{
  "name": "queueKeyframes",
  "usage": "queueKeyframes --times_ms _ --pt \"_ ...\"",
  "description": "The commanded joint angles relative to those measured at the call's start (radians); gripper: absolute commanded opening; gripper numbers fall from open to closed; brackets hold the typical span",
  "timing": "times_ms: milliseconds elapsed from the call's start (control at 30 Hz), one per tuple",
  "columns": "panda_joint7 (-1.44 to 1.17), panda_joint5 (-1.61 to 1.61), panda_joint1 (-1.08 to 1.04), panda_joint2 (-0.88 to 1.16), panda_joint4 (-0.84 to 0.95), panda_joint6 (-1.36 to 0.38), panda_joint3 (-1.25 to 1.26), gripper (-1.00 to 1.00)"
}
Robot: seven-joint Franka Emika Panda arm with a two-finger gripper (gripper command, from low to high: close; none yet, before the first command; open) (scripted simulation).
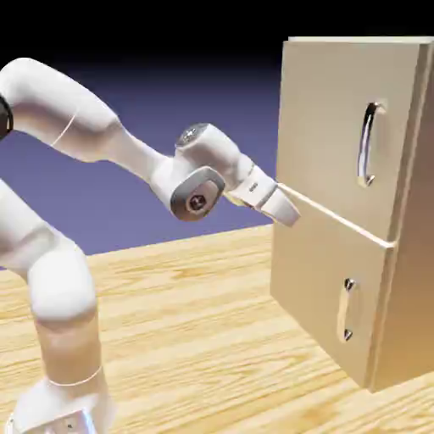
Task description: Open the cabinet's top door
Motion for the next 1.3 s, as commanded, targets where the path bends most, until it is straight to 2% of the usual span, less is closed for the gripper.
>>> queueKeyframes --times_ms 0,1267 --pt "0.033 -0.044 0.014 -0.005 0.009 0.000 -0.016 0.00" --pt "1.296 -1.696 0.539 -0.184 0.353 -0.019 -0.612 0.00"
